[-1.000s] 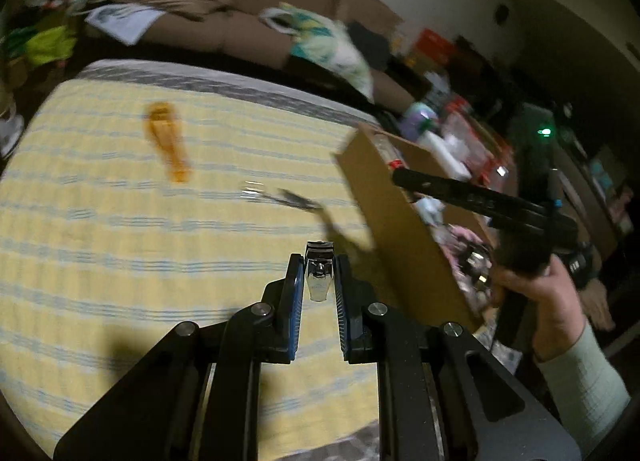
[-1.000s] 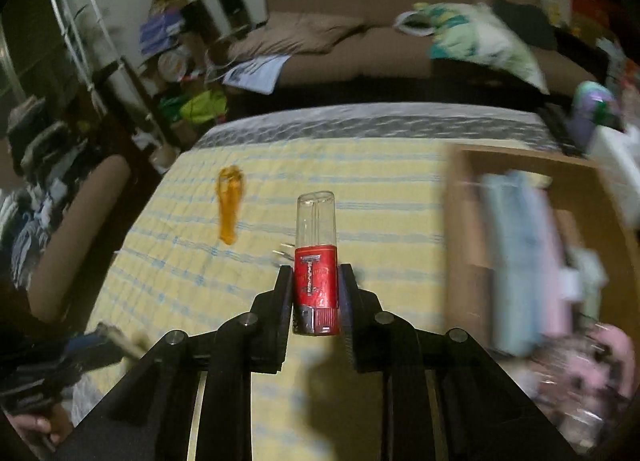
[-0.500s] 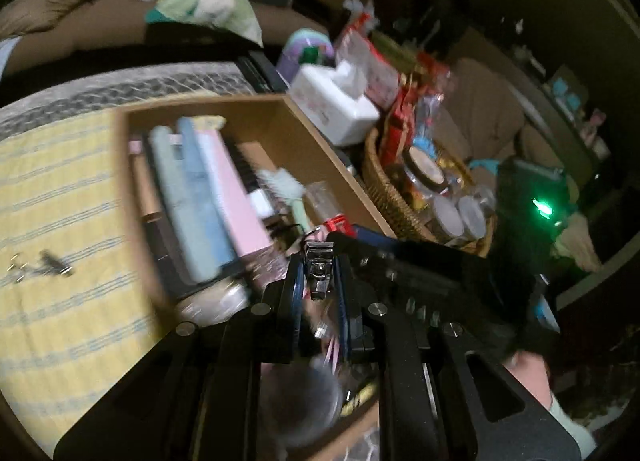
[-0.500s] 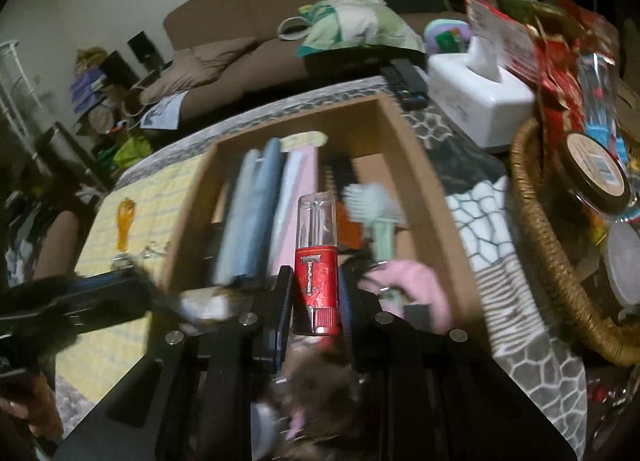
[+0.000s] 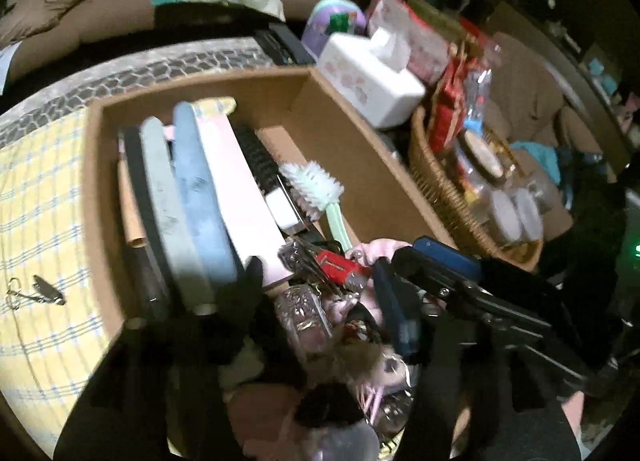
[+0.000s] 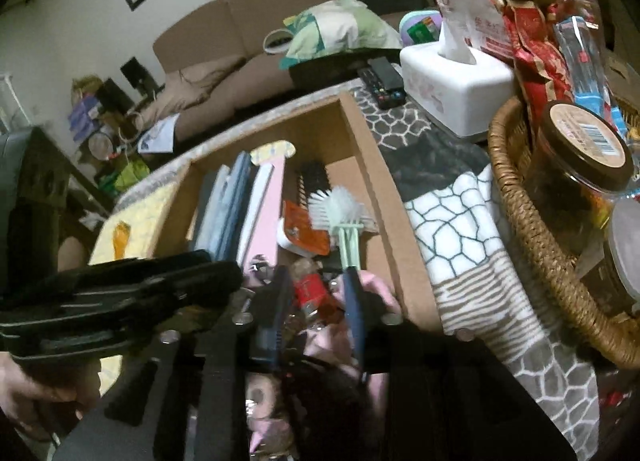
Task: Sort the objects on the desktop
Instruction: 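Carry the clipper and lighter into the box and open both tools, then move both tools back over the scissors on the bed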
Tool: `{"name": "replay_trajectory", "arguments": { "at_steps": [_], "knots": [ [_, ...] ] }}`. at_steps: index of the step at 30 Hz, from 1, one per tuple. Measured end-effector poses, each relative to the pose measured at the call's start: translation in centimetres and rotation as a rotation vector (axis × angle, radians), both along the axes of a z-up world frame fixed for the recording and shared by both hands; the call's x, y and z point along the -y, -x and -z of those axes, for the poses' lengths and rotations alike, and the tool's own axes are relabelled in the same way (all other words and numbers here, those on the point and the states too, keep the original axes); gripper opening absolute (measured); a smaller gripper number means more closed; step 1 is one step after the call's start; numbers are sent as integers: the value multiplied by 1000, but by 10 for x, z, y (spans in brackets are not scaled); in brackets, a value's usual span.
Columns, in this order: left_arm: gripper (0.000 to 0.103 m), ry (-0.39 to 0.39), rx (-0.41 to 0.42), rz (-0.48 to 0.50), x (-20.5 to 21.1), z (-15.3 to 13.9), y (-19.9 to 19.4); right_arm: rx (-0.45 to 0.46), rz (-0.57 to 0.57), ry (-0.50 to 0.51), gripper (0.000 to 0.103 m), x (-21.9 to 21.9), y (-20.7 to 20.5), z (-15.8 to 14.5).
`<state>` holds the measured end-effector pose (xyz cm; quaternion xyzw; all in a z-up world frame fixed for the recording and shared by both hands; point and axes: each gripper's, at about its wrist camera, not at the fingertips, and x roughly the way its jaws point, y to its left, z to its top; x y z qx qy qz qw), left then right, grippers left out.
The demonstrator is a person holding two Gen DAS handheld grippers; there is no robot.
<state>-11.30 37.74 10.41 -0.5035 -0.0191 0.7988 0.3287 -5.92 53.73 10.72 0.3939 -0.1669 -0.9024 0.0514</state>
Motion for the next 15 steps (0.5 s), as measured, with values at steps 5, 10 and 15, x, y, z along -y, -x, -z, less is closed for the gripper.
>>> {"name": "replay_trajectory", "arguments": {
  "at_steps": [5,10,15],
  "knots": [
    [68,-28,-54,-20,31,-35,-17,-32,-1,-5,53,14,-9,-24],
    [92,-40,-87,-81,73,-60,-41,-41,-18,-19,81,38,-19,-46],
    [103,-40,-91,-112,112,-74,-67,-9,-36,-34,103,64,-33,-63]
  ]
}}
